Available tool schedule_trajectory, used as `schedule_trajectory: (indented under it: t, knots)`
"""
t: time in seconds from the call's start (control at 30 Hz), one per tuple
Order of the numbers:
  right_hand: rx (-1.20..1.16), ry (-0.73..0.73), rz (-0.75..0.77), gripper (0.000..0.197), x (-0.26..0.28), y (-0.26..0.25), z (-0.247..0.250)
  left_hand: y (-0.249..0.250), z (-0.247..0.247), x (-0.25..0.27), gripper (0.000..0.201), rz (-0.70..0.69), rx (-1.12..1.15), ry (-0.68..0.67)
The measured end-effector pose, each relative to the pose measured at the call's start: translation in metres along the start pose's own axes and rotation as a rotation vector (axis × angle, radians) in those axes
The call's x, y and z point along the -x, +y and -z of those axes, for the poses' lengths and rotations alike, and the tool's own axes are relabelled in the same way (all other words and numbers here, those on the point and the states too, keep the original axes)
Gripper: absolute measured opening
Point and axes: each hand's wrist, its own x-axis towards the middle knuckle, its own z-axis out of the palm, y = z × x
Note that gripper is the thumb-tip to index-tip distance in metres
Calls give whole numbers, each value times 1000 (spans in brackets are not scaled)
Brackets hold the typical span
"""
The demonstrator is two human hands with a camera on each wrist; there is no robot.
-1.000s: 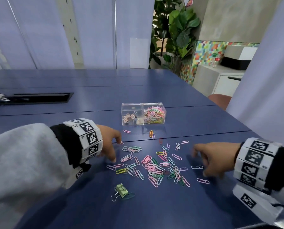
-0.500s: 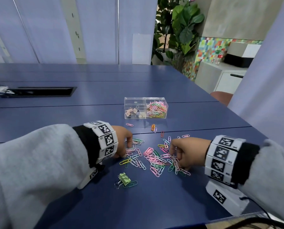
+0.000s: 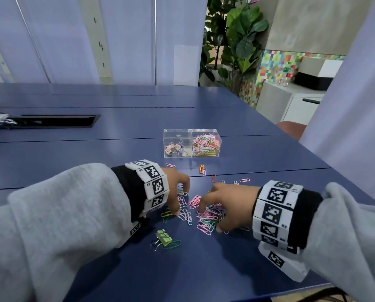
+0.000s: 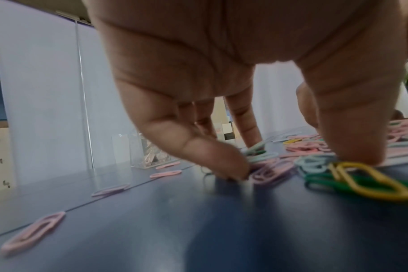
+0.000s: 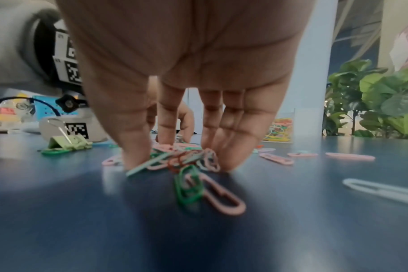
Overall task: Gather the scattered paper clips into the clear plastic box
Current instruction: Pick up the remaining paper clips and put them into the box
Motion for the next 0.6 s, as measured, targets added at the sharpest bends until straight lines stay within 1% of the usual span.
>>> schedule_trajectory:
  t: [0.13, 0.2, 0.27, 0.37, 0.43, 0.53, 0.6]
  knots:
    - [12, 36, 1, 33, -7, 0, 0, 0, 0, -3, 30, -52, 51, -26]
    - [10, 36, -13, 26, -9, 2, 0, 1, -1, -4, 24, -74, 46, -27]
    - [1, 30, -24, 22, -9, 3, 0, 2, -2, -4, 21, -86, 26, -23]
    - [5, 28, -35, 21, -9, 4, 1, 5, -2, -3, 19, -99, -25, -11]
    - [15, 39, -36, 16, -9, 4, 1, 10, -2, -1, 20, -109, -84, -7]
    - [17, 25, -41, 27, -8, 5, 2, 15, -2, 0, 20, -120, -139, -1]
    - [-2, 26, -39, 27, -7, 8, 3, 15, -2, 1, 28, -123, -133, 23]
